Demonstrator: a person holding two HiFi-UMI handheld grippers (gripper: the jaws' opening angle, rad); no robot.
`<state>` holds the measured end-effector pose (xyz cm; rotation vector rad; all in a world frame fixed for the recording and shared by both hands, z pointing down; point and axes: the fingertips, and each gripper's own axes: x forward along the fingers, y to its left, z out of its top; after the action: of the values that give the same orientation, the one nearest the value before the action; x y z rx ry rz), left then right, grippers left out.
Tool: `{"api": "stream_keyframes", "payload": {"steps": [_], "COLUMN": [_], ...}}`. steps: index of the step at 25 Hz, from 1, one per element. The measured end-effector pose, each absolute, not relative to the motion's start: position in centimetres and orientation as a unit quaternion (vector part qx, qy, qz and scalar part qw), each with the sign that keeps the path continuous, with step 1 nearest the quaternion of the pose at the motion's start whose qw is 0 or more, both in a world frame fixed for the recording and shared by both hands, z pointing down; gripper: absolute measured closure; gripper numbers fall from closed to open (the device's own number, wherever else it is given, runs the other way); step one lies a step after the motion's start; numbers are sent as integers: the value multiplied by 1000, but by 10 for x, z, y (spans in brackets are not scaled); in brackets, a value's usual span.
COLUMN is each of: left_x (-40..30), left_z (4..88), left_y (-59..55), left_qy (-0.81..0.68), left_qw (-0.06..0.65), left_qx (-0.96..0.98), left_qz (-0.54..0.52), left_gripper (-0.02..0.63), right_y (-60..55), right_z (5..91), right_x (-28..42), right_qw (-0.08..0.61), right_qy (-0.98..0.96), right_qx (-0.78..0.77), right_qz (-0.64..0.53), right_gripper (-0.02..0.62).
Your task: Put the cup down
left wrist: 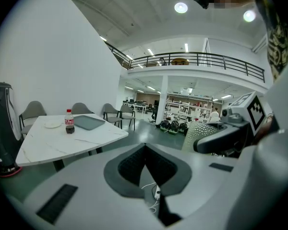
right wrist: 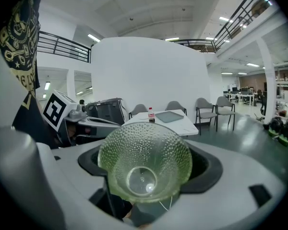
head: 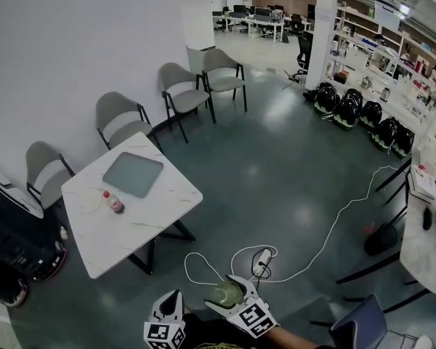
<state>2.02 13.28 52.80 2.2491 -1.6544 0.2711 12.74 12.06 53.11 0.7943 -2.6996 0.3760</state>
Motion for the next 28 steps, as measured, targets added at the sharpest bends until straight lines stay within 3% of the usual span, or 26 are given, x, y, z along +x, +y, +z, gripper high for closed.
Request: {"api": "stream_keyframes", "payload": {"steps": [16,28], "left_x": [5,-34], "left_z": [539,556], "left_y": [126,70], "left_qy": [-588,-571], "left_qw": [195,223], "left_qx": [779,786], "left_qz": [98,84], "left_gripper": [611,611], "right_y": [105,53], "right_z": [532,542], "right_x": [111,74], "right_qw": [157,201], "right_qy": [-938,-925], "right_qx": [272,285], "right_qz": [146,149], "right_gripper": [187,187]}}
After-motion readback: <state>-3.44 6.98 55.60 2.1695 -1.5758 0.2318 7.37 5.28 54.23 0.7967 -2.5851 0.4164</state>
